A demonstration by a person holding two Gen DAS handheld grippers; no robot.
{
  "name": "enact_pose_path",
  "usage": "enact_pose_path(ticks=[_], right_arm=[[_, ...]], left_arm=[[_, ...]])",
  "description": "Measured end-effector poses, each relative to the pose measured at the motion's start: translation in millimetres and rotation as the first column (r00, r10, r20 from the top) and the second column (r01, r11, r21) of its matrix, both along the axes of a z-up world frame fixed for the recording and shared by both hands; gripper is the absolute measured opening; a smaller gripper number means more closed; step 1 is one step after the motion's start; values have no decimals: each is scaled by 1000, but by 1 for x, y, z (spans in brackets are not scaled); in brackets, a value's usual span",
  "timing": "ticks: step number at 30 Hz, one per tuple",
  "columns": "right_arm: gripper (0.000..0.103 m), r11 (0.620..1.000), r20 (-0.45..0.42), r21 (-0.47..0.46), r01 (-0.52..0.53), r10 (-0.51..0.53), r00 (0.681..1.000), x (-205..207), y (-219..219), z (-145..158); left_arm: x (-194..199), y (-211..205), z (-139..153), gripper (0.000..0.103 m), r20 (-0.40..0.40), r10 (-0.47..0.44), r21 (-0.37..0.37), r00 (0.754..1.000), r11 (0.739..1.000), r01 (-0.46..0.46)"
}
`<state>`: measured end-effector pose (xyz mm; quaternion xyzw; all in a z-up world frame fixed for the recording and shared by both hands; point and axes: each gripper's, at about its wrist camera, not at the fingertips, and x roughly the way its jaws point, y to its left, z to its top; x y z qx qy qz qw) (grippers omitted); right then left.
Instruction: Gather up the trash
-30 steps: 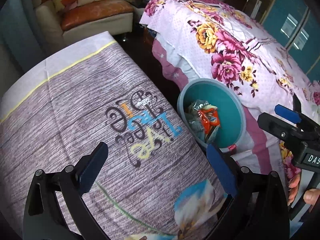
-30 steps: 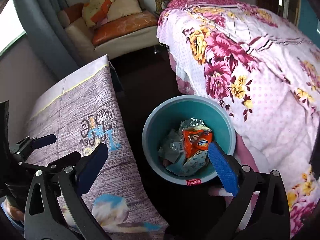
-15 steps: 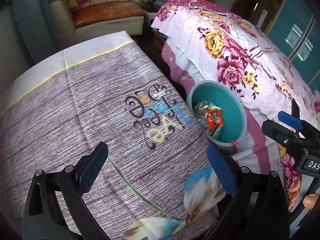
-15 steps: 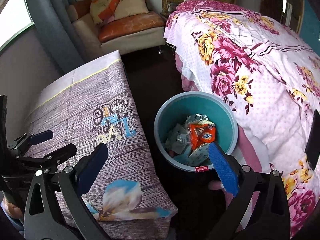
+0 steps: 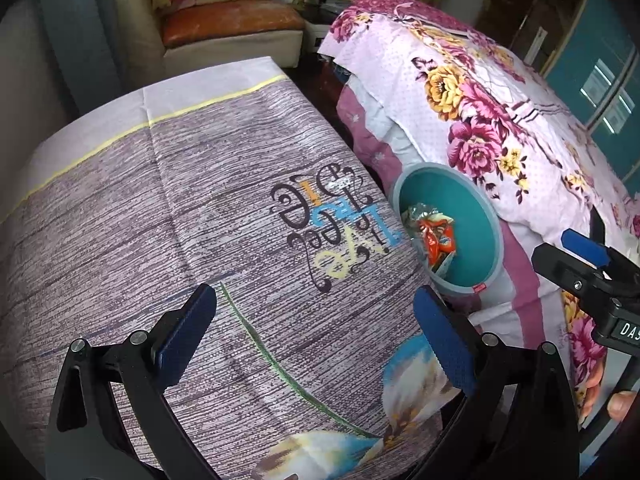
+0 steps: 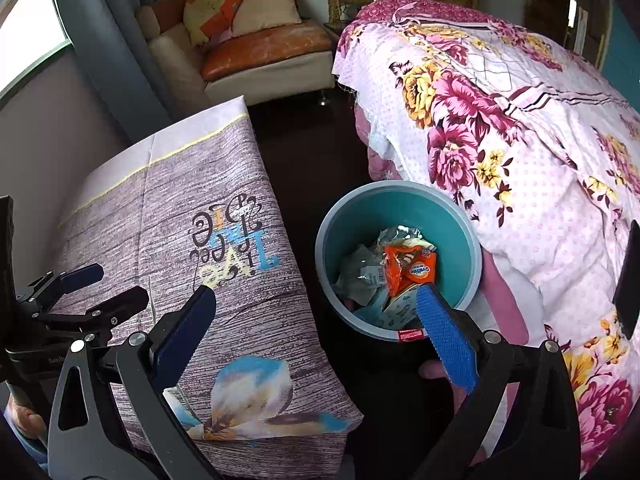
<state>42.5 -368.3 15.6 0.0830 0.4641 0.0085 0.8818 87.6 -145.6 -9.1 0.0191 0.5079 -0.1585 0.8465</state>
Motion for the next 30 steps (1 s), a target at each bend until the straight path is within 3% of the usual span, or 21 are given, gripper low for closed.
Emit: enact_pose_path(ticks=[12,21,30], right_arm=[[96,1000,-12,9,-5,5,1000,5,1,-9],[96,1000,-23,16,-8,9,1000,8,2,-16],[96,1000,-33,24,-11,12,999,12,0,-22]], left_arm=[[3,4,-6,99,3,28,17,1000,999,-28],[-1,4,-1,99,63,30,26,998,999,-32],[4,7,-8,99,47,44,40,998,998,-45]])
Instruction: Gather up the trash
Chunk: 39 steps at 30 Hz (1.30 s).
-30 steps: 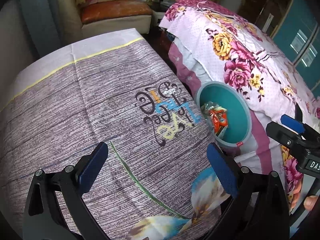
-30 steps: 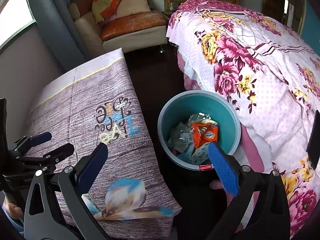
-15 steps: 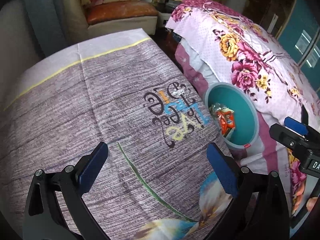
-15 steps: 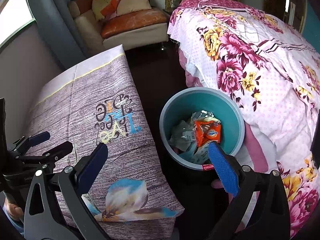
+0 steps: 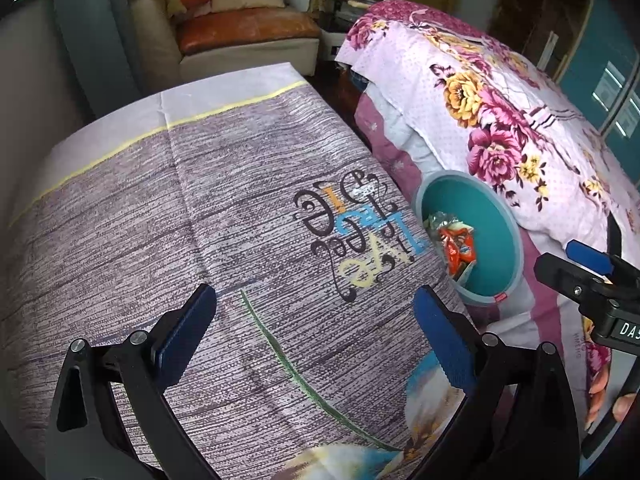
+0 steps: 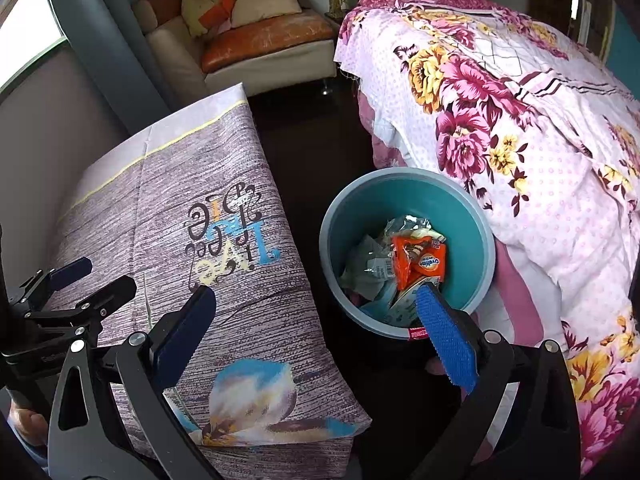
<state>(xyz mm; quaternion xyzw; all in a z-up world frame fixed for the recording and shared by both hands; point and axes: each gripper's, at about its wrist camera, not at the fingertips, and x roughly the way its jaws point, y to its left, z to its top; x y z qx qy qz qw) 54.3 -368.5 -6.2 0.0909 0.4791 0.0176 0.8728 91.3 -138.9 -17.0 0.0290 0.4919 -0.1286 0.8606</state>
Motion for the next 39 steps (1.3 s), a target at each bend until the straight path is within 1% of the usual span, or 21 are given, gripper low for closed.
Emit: enact_pose_path(ticks=[23,34,39], right_arm=[[96,1000,-21,6,-10,10,1000,9,2,-11],[96,1000,-21,8,-7,7,1000,11,1,-13],[96,1000,-18,4,0,0,1000,10,-2,-12]], left_arm=[[6,1,-15,99,-28,13,25,1000,1000,-12],[4,-1,-16,99,-28,20,35,999,999,-19],[3,2,-18,99,-44,33,24,998,999,-32]])
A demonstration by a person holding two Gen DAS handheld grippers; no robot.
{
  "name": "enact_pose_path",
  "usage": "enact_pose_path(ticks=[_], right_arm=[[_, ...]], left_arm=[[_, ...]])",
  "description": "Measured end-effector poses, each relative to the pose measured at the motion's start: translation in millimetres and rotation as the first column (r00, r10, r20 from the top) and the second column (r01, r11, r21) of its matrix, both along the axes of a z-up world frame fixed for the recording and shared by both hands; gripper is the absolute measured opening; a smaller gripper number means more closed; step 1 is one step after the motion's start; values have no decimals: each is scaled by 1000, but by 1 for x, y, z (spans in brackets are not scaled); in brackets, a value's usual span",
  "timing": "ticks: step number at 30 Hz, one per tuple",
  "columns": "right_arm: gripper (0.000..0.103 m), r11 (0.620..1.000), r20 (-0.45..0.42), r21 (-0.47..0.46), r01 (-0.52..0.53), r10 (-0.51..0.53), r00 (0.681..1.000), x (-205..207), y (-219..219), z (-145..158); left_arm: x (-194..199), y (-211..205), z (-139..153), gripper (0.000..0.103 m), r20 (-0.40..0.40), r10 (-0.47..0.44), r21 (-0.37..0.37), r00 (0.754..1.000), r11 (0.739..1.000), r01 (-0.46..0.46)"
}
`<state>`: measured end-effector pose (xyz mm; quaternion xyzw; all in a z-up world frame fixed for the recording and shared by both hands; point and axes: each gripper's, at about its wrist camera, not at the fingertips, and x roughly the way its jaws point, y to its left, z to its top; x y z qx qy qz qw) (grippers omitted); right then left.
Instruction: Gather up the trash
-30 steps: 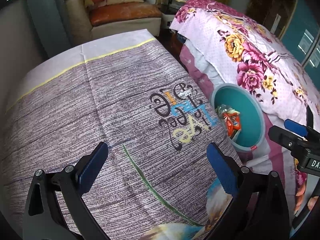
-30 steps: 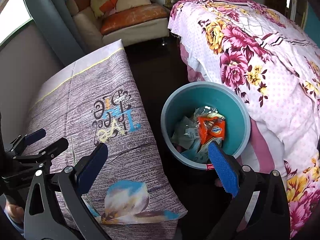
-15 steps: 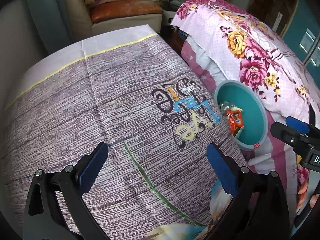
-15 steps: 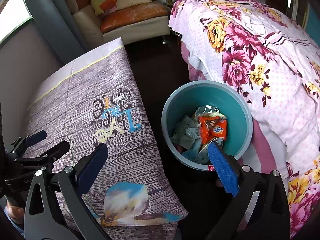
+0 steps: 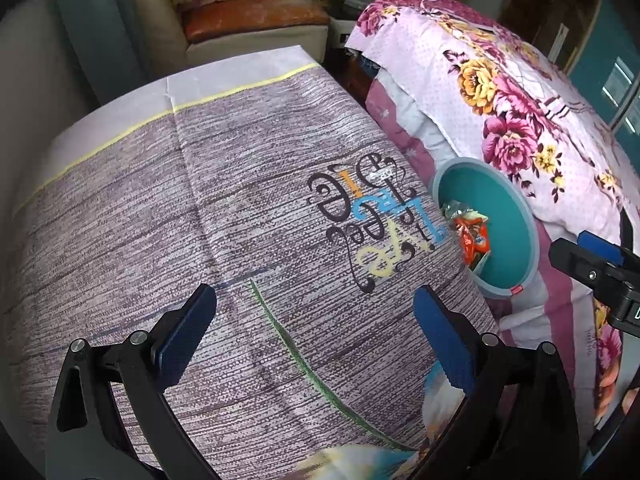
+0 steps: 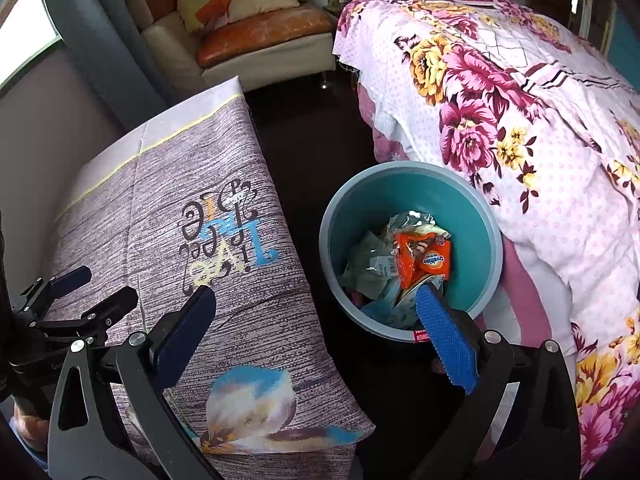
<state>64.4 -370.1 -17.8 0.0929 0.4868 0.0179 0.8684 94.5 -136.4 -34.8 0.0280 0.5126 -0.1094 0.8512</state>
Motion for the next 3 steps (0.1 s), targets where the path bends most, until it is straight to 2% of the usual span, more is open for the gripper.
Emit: enact_pose_path(ticks=[3], right_arm=[[96,1000,6,-6,5,-5,1000,-2,1,1]], left_arm=[[1,2,-2,99,-12,4,-8,1000,1000,-4]])
